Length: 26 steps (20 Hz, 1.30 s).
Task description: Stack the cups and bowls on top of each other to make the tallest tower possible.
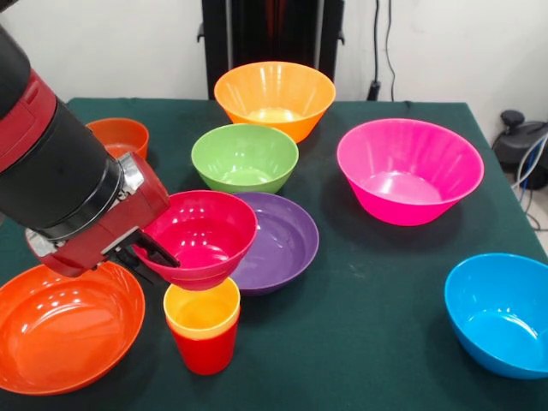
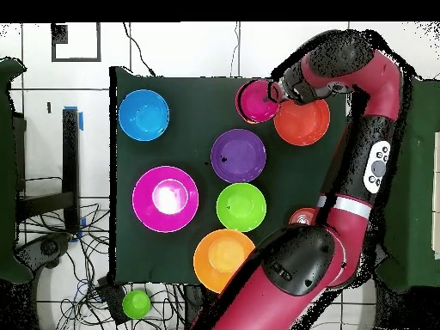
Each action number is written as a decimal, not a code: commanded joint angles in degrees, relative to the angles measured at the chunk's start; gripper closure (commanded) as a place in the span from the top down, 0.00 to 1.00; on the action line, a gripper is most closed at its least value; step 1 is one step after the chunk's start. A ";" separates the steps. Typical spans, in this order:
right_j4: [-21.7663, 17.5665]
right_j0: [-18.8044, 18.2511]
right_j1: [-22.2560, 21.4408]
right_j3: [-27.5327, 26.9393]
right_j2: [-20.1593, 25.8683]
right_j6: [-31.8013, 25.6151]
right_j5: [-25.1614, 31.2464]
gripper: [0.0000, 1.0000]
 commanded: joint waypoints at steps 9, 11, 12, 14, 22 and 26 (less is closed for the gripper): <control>-2.37 0.96 3.57 2.94 -0.26 -2.09 -5.72 0.00; -1.49 0.38 3.12 4.58 -1.58 -2.13 -6.46 0.00; -1.40 0.28 3.19 4.74 -1.72 -2.11 -6.54 0.00; -1.59 0.31 3.15 4.62 -1.66 -2.92 -6.58 0.00; -1.60 0.20 2.52 4.80 -1.98 -3.47 -6.54 0.00; -1.95 0.39 2.84 4.55 -1.92 -3.85 -6.72 0.00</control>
